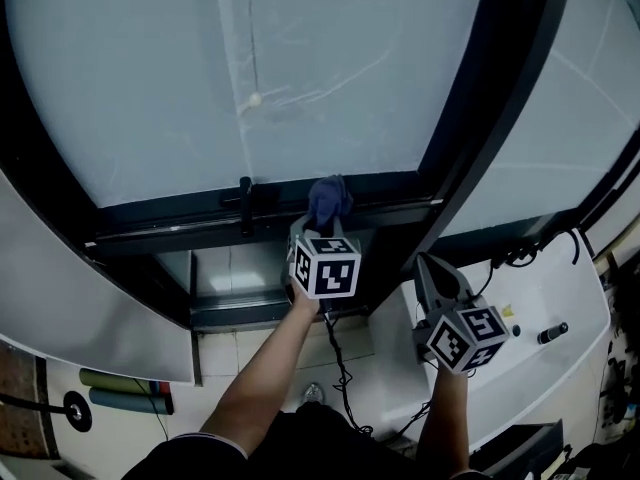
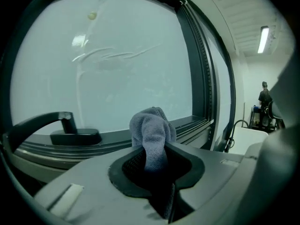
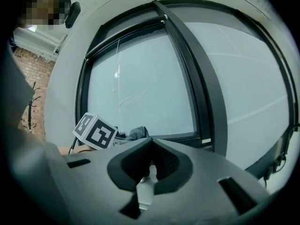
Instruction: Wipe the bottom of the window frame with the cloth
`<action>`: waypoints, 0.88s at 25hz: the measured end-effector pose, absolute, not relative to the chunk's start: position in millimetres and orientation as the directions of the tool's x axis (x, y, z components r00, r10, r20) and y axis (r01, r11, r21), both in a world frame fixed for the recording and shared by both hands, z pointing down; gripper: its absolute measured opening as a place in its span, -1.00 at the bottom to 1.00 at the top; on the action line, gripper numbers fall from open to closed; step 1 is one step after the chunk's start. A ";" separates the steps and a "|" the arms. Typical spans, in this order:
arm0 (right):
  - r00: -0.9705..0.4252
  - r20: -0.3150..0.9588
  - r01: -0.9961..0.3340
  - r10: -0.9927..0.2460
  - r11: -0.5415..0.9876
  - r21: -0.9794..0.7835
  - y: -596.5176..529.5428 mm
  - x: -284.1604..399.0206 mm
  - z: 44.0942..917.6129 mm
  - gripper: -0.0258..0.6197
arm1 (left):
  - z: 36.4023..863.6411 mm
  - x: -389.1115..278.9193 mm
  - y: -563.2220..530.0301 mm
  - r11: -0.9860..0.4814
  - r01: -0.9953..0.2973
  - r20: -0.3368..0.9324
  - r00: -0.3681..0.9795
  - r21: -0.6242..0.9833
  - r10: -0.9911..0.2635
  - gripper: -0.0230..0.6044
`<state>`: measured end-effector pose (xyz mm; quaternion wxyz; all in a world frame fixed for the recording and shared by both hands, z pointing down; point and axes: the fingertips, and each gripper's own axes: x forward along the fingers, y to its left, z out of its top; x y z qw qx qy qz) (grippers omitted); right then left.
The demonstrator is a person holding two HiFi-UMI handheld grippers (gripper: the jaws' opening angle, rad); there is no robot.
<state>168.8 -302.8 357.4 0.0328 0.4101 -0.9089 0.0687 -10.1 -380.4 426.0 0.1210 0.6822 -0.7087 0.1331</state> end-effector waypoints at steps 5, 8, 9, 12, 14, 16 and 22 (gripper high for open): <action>-0.702 0.119 -0.711 -0.702 0.697 -0.090 -296.2 132.6 358.4 -0.92 | 422.3 -59.9 -358.7 0.120 -0.993 0.309 -0.116 -0.008 -0.944 -0.64; -0.727 0.119 -0.686 -0.677 0.723 -0.078 -289.9 108.0 357.2 -0.92 | 421.4 -86.3 -346.9 0.154 -0.988 0.289 -0.149 -0.006 -0.945 -0.64; -0.734 0.119 -0.678 -0.669 0.731 -0.074 -287.8 99.8 356.5 -0.92 | 421.3 -96.1 -343.1 0.168 -0.986 0.284 -0.162 -0.004 -0.945 -0.64; -0.752 0.119 -0.657 -0.648 0.751 -0.064 -281.8 77.7 355.2 -0.92 | 421.2 -124.4 -332.3 0.205 -0.979 0.271 -0.200 -0.012 -0.941 -0.64; -0.764 0.125 -0.643 -0.633 0.764 -0.060 -276.4 62.4 355.6 -0.92 | 421.3 -140.5 -324.2 0.223 -0.974 0.262 -0.223 -0.031 -0.939 -0.64; -0.778 0.131 -0.625 -0.614 0.779 -0.057 -270.9 45.4 356.2 -0.92 | 421.9 -156.2 -315.3 0.240 -0.969 0.252 -0.246 -0.055 -0.936 -0.64; -0.817 0.136 -0.570 -0.560 0.820 -0.047 -257.2 -1.5 355.1 -0.92 | 422.3 -214.6 -287.2 0.320 -0.945 0.234 -0.326 -0.065 -0.916 -0.64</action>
